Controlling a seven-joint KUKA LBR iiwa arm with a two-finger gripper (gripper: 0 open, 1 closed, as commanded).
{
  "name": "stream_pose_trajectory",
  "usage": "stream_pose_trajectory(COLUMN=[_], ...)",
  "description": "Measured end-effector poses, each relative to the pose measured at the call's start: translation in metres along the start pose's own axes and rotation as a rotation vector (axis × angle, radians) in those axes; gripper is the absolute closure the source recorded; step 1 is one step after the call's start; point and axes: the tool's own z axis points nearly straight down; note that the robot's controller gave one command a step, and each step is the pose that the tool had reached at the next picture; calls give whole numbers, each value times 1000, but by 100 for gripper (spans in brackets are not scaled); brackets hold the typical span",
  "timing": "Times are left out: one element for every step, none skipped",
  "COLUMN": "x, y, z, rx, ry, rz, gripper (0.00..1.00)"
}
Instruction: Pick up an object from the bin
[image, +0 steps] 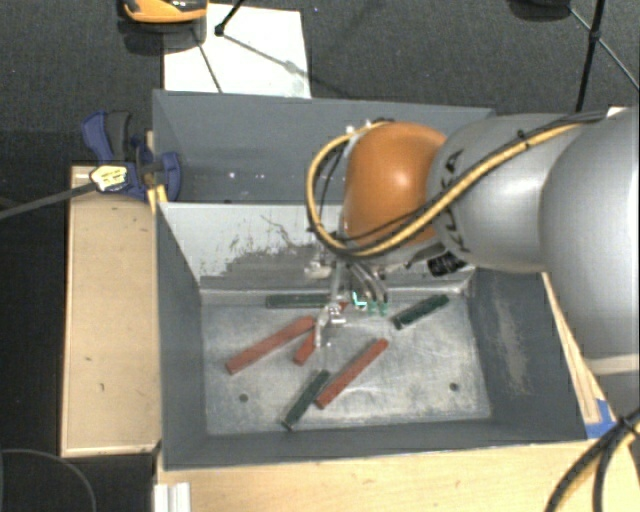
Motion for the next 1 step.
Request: stream_pose_trajectory(x=[-2], y=[0], z=[-4], rx=[-1], ry=[-8], rz=[3], gripper=[0])
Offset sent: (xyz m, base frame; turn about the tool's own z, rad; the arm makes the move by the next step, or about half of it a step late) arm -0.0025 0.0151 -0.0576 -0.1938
